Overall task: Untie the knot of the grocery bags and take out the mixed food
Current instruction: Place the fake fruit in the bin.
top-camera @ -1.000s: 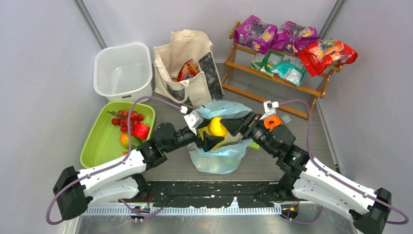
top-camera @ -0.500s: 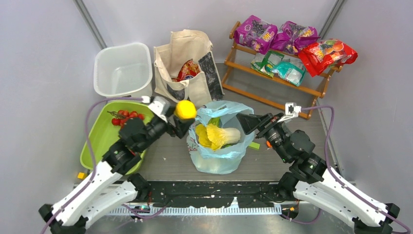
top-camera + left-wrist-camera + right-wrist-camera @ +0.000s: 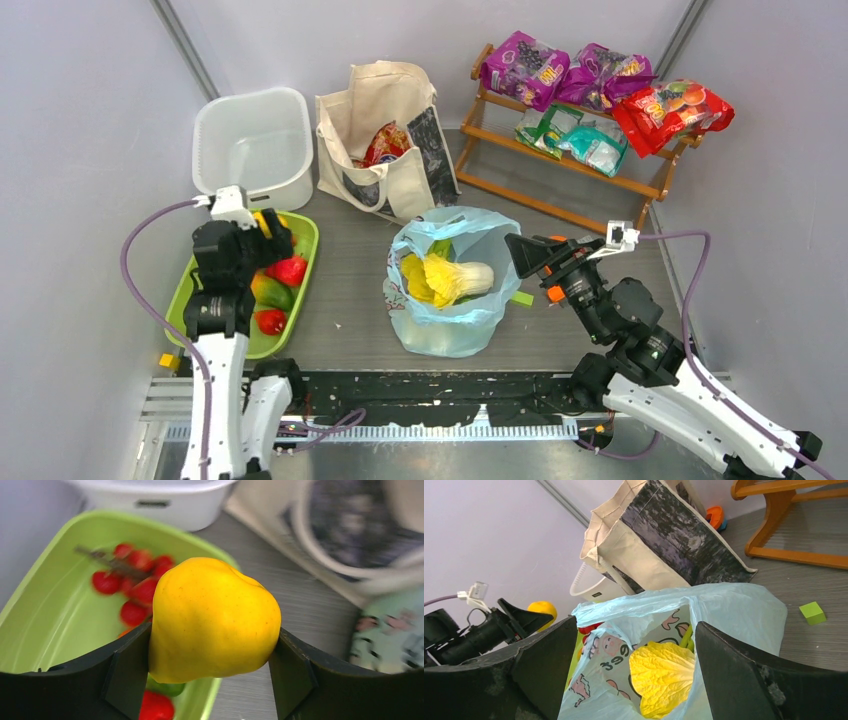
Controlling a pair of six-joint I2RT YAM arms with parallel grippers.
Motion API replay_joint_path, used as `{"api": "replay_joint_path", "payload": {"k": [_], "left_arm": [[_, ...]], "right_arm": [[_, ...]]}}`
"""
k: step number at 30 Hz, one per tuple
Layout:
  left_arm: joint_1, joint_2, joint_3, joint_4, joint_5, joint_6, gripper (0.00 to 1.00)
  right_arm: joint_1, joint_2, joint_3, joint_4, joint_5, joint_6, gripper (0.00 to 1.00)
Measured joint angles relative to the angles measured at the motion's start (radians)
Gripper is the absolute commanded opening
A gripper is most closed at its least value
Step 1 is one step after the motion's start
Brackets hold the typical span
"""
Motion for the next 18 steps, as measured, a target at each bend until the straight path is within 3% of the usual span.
{"api": "replay_joint_path", "payload": {"k": [3,6,13,15,18], "left_arm": [[0.174,0.049,-0.032,-0.017,-0.052,-0.029,0.00],[0.277,0.066,-0.067,-0.033,-0.091,-0.054,0.00],[0.296,0.109,-0.069,-0.061,-0.319,-0.056,0.00],[0.299,0.145,-0.068,-0.068,-0.379,-0.058,0.11],[0.301,0.179,-0.068,-0.089,-0.429,-0.061,0.59]], "right_arm": [[0.000,-0.022,-0.007,-0.013,0.014,-0.013,0.95],[0.000,-0.040,-0.011,-0.029,0.026,-0.023,0.96],[0.000,-0.051,-0.012,-0.039,0.045,-0.044,0.95],[0.000,-0.052,-0.014,-0.040,0.045,-0.048,0.95],[0.000,-0.055,-0.015,-0.043,0.045,-0.051,0.95]]}}
